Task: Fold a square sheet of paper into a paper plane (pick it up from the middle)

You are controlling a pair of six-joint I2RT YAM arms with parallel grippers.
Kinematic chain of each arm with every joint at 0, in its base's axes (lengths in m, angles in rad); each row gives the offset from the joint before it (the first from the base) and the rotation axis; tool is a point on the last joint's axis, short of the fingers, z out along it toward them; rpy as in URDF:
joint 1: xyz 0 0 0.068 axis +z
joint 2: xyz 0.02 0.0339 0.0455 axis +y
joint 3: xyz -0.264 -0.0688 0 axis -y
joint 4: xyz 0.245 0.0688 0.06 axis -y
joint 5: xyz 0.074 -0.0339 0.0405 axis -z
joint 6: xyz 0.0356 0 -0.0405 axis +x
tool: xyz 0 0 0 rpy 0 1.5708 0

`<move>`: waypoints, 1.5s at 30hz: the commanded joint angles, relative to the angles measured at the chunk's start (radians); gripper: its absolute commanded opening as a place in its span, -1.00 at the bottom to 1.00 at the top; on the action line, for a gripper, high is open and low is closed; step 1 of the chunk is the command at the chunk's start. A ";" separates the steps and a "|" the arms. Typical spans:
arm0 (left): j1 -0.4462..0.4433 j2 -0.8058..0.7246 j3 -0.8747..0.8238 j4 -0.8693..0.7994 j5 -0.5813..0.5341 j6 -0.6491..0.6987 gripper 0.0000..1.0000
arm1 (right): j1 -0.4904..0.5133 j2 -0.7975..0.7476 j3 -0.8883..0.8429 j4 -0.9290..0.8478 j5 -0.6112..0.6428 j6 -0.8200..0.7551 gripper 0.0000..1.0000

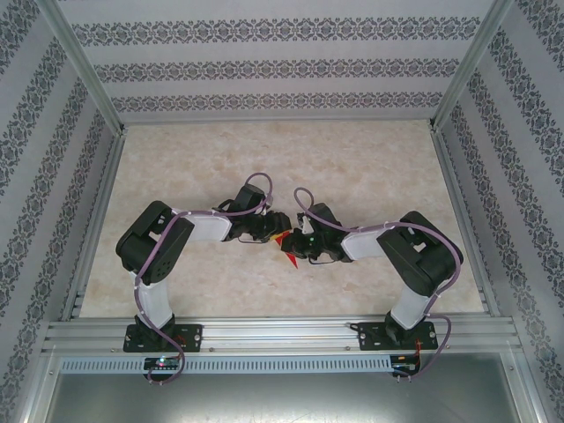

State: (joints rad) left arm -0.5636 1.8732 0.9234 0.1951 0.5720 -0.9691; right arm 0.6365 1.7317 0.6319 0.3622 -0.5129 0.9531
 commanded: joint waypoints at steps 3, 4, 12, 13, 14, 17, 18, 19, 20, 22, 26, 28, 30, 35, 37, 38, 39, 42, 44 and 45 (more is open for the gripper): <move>-0.007 0.033 -0.004 -0.084 -0.024 0.026 -0.08 | -0.006 -0.020 -0.009 -0.012 0.003 0.004 -0.75; -0.007 0.032 -0.003 -0.085 -0.024 0.027 -0.08 | -0.005 -0.029 -0.001 -0.014 -0.002 0.004 -0.75; -0.007 0.032 -0.004 -0.081 -0.023 0.026 -0.08 | -0.008 -0.009 0.045 -0.020 0.000 -0.004 -0.75; -0.007 0.033 -0.004 -0.081 -0.023 0.026 -0.08 | -0.008 0.001 0.043 -0.018 0.002 -0.005 -0.75; -0.007 0.032 -0.004 -0.082 -0.024 0.027 -0.08 | -0.008 0.011 0.038 -0.016 0.010 -0.005 -0.75; -0.007 0.031 -0.006 -0.083 -0.023 0.027 -0.08 | -0.010 0.035 0.015 -0.018 0.025 0.000 -0.75; -0.007 0.031 -0.006 -0.082 -0.022 0.027 -0.08 | -0.009 0.039 0.008 -0.013 0.023 0.001 -0.75; -0.007 0.032 -0.006 -0.082 -0.022 0.027 -0.08 | -0.010 0.039 0.000 -0.006 0.019 0.005 -0.75; -0.007 0.032 -0.006 -0.082 -0.024 0.028 -0.08 | -0.008 0.035 -0.005 -0.001 0.018 0.008 -0.75; -0.007 0.031 -0.007 -0.081 -0.024 0.028 -0.08 | -0.008 0.013 -0.003 -0.004 0.015 0.006 -0.75; -0.008 0.032 -0.007 -0.082 -0.024 0.027 -0.08 | -0.005 -0.023 0.029 -0.008 -0.011 -0.004 -0.75; -0.007 0.033 -0.007 -0.082 -0.024 0.027 -0.08 | -0.004 -0.033 0.047 -0.012 -0.016 -0.008 -0.75; -0.007 0.033 -0.006 -0.080 -0.024 0.026 -0.08 | -0.006 -0.031 0.053 -0.015 -0.011 -0.012 -0.75; -0.007 0.031 -0.006 -0.080 -0.024 0.026 -0.08 | -0.012 0.016 0.039 -0.044 0.027 -0.025 -0.75; -0.007 0.031 -0.006 -0.083 -0.023 0.029 -0.08 | -0.012 0.034 0.021 -0.050 0.041 -0.027 -0.75; -0.008 0.030 -0.006 -0.083 -0.024 0.029 -0.08 | -0.013 0.042 0.016 -0.054 0.043 -0.027 -0.75; -0.008 0.030 -0.006 -0.085 -0.024 0.029 -0.08 | -0.013 0.048 0.009 -0.059 0.045 -0.026 -0.75; -0.007 0.030 -0.004 -0.083 -0.024 0.029 -0.08 | -0.012 0.049 -0.010 -0.047 0.040 -0.022 -0.76; -0.007 0.029 -0.006 -0.083 -0.026 0.029 -0.08 | -0.012 0.026 -0.015 -0.039 0.035 -0.019 -0.76; -0.007 0.027 -0.006 -0.085 -0.026 0.027 -0.08 | -0.012 0.009 -0.013 -0.041 0.033 -0.019 -0.76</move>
State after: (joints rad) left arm -0.5632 1.8732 0.9234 0.1947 0.5720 -0.9688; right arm 0.6300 1.7447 0.6491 0.3634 -0.5022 0.9504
